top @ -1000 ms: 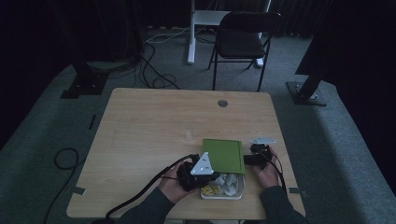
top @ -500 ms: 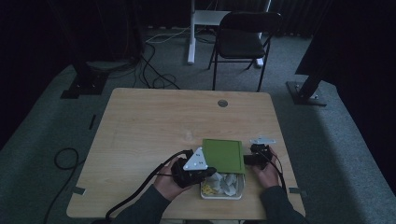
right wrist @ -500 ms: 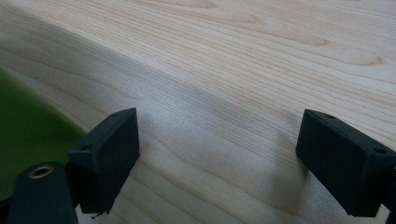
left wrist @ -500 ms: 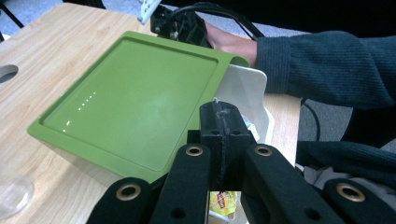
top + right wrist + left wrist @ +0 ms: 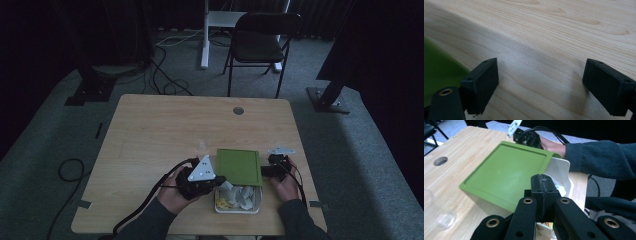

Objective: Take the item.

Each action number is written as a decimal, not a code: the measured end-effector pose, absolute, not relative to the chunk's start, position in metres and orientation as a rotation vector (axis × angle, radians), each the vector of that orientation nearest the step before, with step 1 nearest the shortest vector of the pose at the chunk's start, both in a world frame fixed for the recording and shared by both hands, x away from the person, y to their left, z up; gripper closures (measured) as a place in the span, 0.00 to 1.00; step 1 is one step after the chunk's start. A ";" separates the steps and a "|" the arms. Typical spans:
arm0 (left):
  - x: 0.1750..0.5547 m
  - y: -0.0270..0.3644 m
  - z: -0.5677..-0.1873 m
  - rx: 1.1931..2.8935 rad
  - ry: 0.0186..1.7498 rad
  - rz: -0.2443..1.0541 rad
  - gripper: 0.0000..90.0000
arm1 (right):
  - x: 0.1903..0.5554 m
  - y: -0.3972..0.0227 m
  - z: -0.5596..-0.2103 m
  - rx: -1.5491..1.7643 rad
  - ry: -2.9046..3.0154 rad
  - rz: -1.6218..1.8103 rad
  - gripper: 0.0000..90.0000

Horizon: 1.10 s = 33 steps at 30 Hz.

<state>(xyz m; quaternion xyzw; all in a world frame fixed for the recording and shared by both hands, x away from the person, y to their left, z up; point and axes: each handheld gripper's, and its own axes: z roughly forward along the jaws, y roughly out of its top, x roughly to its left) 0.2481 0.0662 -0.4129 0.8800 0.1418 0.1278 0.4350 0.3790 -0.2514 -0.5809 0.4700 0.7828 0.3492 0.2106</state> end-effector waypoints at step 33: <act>0.262 0.109 -0.390 2.145 0.459 0.434 1.00 | 0.379 -0.251 -0.581 1.306 2.176 0.971 0.14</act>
